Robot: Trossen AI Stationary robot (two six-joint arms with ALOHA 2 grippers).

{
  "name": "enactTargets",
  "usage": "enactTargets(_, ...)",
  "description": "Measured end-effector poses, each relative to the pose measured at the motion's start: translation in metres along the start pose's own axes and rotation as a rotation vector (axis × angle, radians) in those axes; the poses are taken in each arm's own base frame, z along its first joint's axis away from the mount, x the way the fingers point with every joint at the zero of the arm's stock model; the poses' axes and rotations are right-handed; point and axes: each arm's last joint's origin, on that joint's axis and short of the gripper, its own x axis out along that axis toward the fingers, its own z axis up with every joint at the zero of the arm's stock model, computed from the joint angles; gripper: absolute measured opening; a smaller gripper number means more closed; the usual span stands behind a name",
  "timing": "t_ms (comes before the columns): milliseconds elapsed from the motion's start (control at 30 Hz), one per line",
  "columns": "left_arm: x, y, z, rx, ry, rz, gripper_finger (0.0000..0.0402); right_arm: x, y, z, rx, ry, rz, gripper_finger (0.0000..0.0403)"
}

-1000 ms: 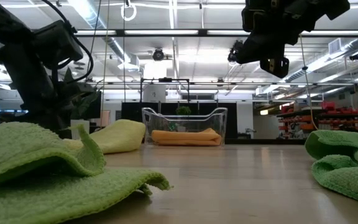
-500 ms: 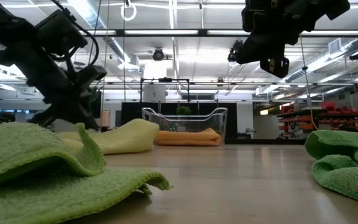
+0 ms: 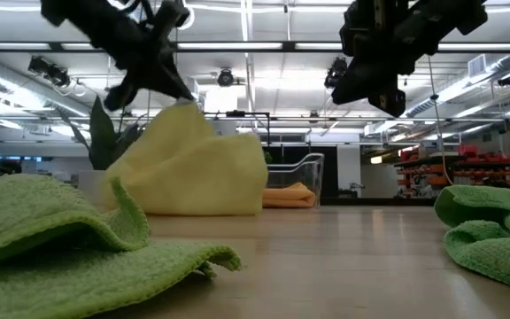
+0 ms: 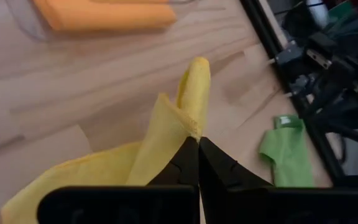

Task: Fold microfiber towels
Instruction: Fold the yellow towel

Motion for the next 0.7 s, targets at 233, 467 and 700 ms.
enactTargets(233,-0.023,-0.028,0.025,0.063,-0.023,-0.002,0.0001,0.0,-0.019,0.014,0.0,-0.04,-0.059,0.0038)
enactTargets(467,-0.022,-0.027,0.023,0.043,-0.009,0.014,0.0001,-0.003,-0.05,0.035,0.02,-0.1,-0.145,0.0038)
enactTargets(700,-0.017,-0.028,0.019,0.048,0.006,0.022,0.0001,0.005,-0.058,0.039,0.021,-0.028,-0.013,0.0064)
